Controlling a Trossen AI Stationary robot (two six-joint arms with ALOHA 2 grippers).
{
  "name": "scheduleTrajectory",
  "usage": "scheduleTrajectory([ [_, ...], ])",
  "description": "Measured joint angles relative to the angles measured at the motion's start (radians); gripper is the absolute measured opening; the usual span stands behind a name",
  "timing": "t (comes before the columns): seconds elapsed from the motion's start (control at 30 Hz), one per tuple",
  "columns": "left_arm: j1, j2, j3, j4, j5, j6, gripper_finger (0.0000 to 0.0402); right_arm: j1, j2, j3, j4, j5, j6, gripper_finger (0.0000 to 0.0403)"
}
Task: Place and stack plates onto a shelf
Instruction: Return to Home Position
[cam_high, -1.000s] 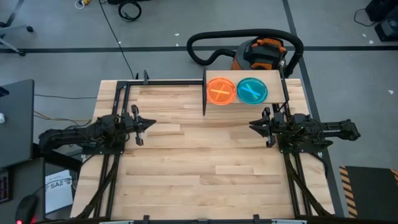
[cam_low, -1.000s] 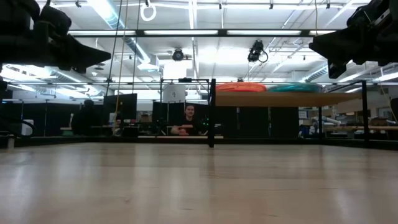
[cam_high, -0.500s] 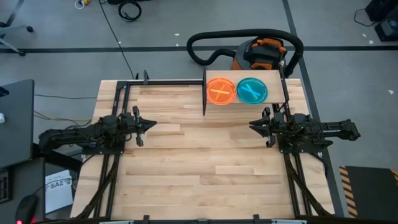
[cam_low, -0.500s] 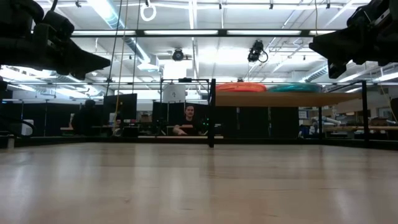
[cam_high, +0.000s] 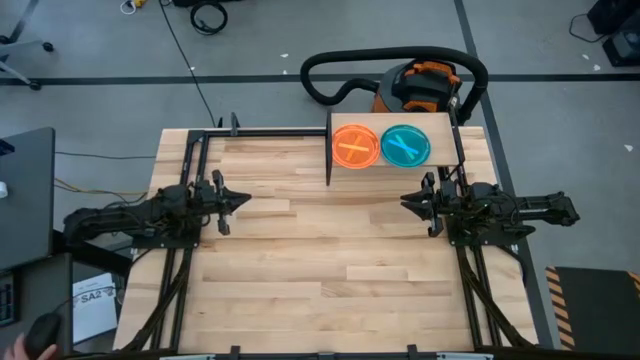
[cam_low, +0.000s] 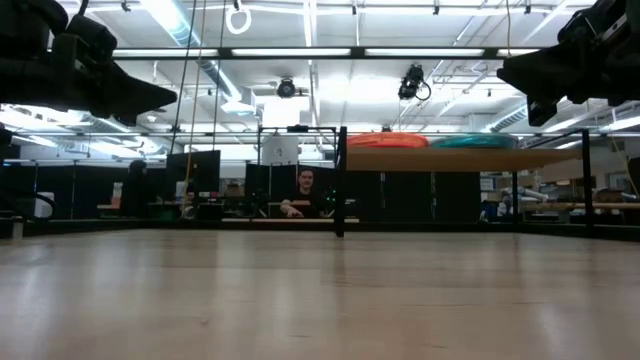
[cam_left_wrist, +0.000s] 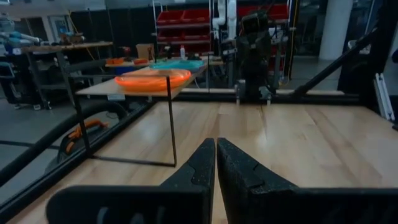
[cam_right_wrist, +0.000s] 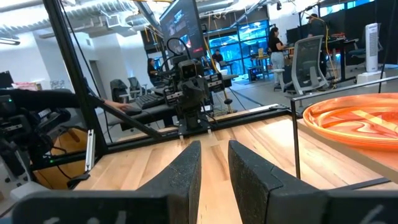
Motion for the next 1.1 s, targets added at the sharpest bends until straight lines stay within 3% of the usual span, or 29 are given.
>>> scheduleTrajectory([
  [0.27, 0.000, -0.089, 0.000, 0.005, 0.000, 0.000, 0.0025, 0.000, 0.000, 0.000, 0.000, 0.000, 0.000, 0.0087],
  [1.1, 0.000, -0.090, 0.000, 0.009, 0.000, 0.000, 0.0025, 0.000, 0.000, 0.000, 0.000, 0.000, 0.000, 0.0087],
])
